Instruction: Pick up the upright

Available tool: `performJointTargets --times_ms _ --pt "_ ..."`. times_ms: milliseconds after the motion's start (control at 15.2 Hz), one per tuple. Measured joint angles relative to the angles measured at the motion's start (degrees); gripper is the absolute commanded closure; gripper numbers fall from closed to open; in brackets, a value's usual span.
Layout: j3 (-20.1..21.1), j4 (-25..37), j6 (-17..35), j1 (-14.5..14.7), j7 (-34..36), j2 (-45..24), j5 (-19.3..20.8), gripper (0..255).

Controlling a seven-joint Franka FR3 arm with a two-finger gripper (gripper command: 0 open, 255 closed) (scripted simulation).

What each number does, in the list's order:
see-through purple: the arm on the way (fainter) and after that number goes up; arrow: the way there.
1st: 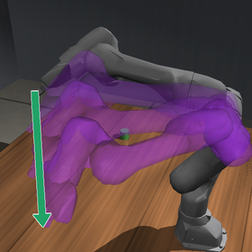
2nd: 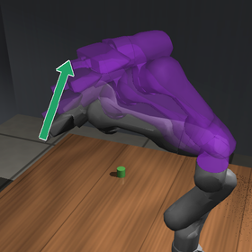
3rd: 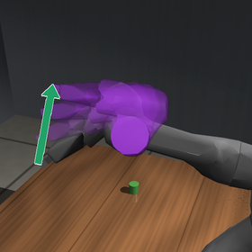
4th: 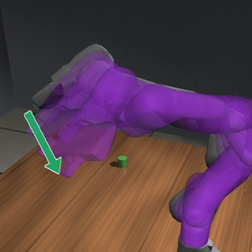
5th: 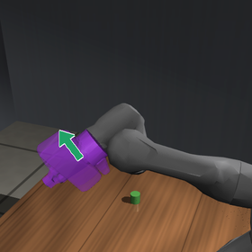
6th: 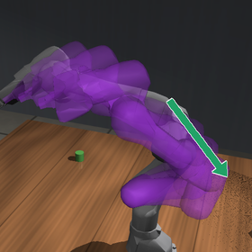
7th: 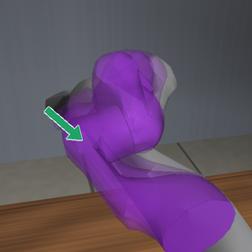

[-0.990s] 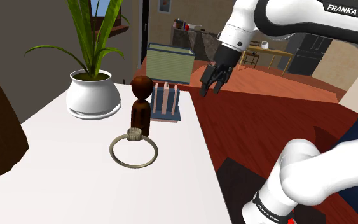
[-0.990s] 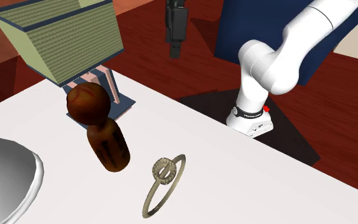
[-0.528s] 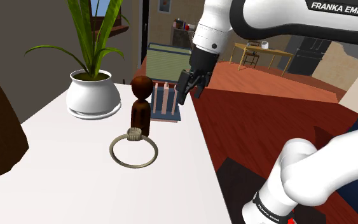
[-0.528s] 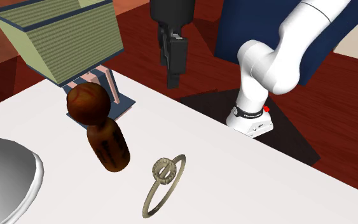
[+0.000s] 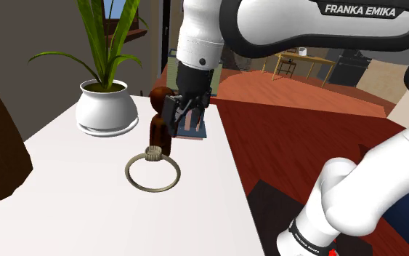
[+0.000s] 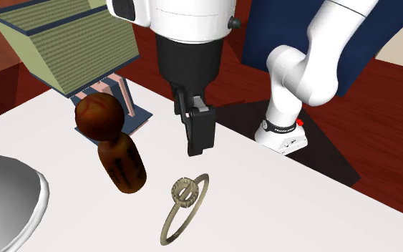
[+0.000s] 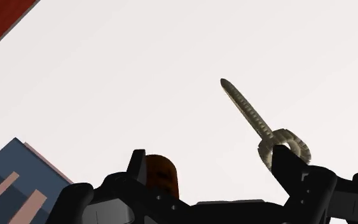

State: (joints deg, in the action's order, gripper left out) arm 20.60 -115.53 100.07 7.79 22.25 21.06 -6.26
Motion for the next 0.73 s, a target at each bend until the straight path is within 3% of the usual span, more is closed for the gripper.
performJointTargets --times_ms 396,726 --pt "6.8 7.9 -0.3 1.7 6.5 -10.3 4.2 0" --pt "7.5 5.7 2.7 2.0 7.1 -11.4 4.8 0"
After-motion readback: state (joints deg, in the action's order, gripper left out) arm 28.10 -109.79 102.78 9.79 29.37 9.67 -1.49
